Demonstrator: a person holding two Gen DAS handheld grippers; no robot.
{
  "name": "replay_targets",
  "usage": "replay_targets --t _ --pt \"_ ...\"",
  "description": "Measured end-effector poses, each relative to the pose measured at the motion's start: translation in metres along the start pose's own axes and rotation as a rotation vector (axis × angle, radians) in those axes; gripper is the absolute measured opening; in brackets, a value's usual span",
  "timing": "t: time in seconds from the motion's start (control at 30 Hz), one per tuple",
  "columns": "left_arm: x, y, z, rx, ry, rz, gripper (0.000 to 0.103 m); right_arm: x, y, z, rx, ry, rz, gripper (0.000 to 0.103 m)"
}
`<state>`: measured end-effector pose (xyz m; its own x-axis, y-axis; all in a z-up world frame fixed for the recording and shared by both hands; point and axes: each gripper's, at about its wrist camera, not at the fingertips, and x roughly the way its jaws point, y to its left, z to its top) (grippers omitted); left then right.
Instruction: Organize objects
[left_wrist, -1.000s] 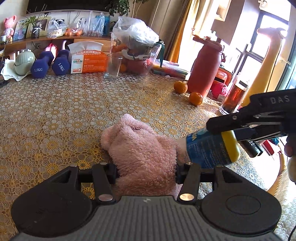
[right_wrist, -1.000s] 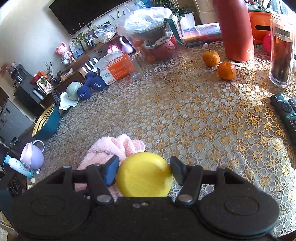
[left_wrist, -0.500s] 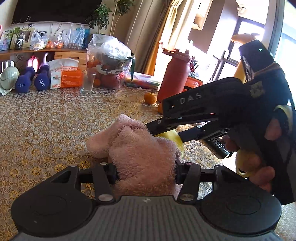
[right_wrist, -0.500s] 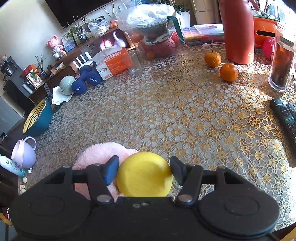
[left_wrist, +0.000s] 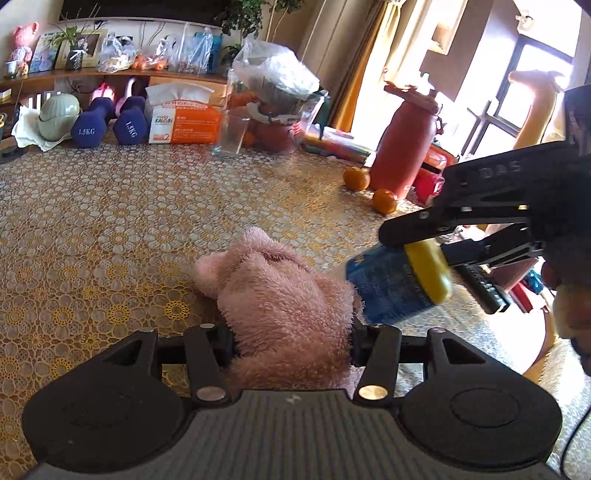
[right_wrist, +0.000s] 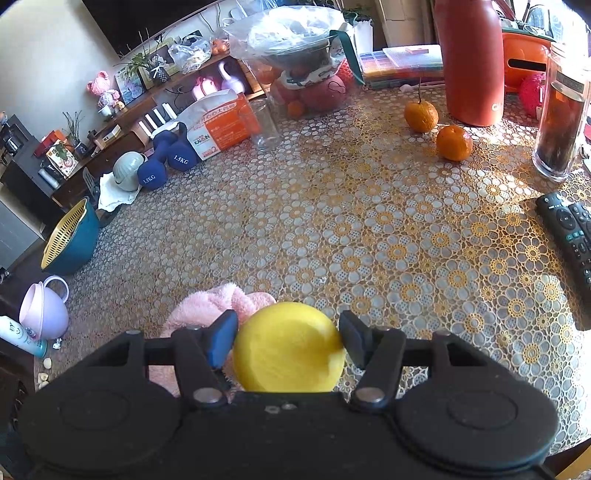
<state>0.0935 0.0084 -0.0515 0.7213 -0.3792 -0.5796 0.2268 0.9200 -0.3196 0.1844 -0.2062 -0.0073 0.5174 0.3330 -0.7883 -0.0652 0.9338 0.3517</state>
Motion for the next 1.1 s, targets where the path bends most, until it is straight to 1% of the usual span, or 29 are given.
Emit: replay_targets --t 0.07,0.13,0.23,0.3,0.33,0.4,0.5,0.6,0.73,0.83,0.93,1.03,1.1 --pt "-0.016 -0.015 0.001 0.014 -0.024 -0.065 0.052 0.0 0.0 0.0 0.001 0.001 -0.001 0.06" --pt "-0.031 -0.032 0.002 0.037 -0.059 -0.113 0.052 0.0 0.001 0.0 -0.002 0.001 -0.003 0.06" --pt "-0.033 -0.056 0.004 0.086 -0.071 -0.152 0.052 0.0 0.002 -0.001 0.002 0.001 -0.005 0.06" --pt "-0.024 -0.067 0.0 0.143 -0.065 -0.12 0.052 0.0 0.003 -0.002 0.002 -0.001 -0.009 0.06" --pt "-0.018 -0.069 -0.002 0.155 -0.052 -0.109 0.052 0.0 0.003 -0.002 0.005 -0.002 -0.011 0.06" --pt "-0.007 -0.065 -0.004 0.141 -0.029 -0.098 0.052 0.0 0.002 -0.002 0.011 -0.001 -0.01 0.06" --pt "0.003 -0.054 -0.005 0.114 -0.002 -0.056 0.052 0.001 0.0 -0.001 0.019 0.0 -0.005 0.06" --pt "0.01 -0.036 -0.005 0.056 0.024 -0.036 0.052 0.001 0.001 0.0 0.009 0.004 0.0 0.06" --pt "0.022 -0.017 -0.005 0.026 0.05 0.005 0.052 0.001 -0.002 0.001 0.012 0.009 0.008 0.06" --pt "0.03 -0.009 -0.004 0.034 0.054 0.035 0.052 0.0 -0.006 0.001 0.022 0.018 0.016 0.06" --pt "0.034 0.001 0.0 0.007 0.059 0.057 0.052 0.001 -0.008 0.0 0.017 0.035 0.025 0.06" --pt "0.03 0.009 0.004 -0.008 0.043 0.081 0.052 0.001 -0.006 -0.001 -0.012 0.04 0.027 0.06" --pt "0.025 0.016 0.007 -0.026 0.035 0.082 0.052 0.0 -0.005 -0.003 -0.042 0.05 0.036 0.06"
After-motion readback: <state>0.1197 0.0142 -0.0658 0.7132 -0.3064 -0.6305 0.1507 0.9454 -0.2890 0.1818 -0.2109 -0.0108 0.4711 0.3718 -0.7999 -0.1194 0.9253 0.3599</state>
